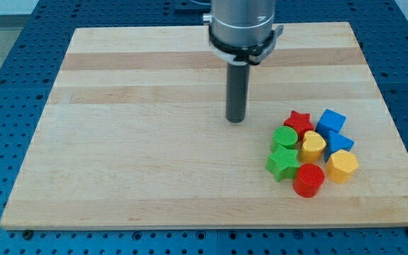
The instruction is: Move the green circle to the group of blocks
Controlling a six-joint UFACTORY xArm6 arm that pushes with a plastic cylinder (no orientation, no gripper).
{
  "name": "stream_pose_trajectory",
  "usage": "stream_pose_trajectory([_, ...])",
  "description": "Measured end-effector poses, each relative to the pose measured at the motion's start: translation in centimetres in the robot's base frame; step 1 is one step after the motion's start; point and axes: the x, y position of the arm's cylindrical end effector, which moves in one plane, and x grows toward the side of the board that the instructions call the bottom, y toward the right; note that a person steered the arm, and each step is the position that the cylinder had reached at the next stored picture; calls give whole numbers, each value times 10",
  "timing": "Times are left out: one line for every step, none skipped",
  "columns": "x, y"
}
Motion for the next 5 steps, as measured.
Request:
stream_pose_trajectory([0,18])
stream_pose_trajectory([9,38])
stream_pose_trajectory([18,53])
stream_pose_trajectory([22,55])
stream_pose_trajectory([33,60])
